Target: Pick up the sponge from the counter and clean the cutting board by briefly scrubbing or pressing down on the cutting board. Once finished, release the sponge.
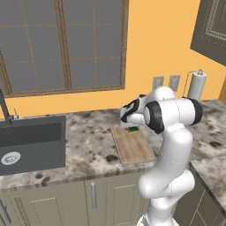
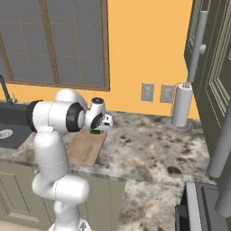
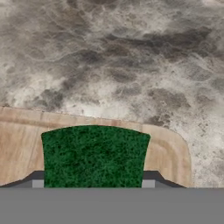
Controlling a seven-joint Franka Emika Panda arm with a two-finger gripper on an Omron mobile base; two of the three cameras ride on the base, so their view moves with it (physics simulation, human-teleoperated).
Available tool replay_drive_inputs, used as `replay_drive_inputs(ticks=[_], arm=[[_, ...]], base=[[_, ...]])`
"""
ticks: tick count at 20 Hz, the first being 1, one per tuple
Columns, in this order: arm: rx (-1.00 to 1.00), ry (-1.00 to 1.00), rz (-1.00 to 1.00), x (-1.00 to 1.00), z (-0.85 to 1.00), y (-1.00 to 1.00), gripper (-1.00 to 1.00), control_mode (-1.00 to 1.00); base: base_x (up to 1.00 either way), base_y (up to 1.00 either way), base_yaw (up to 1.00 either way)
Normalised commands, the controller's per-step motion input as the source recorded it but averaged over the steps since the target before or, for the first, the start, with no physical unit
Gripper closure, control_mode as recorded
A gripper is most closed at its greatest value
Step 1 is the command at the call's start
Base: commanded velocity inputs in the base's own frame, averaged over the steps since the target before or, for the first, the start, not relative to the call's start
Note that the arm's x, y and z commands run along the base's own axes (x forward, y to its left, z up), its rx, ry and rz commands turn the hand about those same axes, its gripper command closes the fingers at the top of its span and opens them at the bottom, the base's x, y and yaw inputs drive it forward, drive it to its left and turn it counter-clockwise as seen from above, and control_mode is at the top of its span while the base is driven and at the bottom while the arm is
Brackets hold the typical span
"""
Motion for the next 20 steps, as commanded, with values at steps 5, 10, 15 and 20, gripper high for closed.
replay_drive_inputs(ticks=[5, 10, 15, 20], arm=[[0.00, -0.11, 0.00, -0.82, -0.49, 0.00, 1.00, -1.00], [0.00, -0.04, 0.00, -0.81, -0.65, 0.00, 1.00, -1.00], [0.00, 0.00, 0.00, -0.94, -0.67, 0.00, 1.00, -1.00], [0.00, 0.00, 0.00, -1.00, -0.57, 0.00, 1.00, -1.00]], base=[[0.00, 0.00, 0.00], [0.00, 0.00, 0.00], [0.00, 0.00, 0.00], [0.00, 0.00, 0.00]])
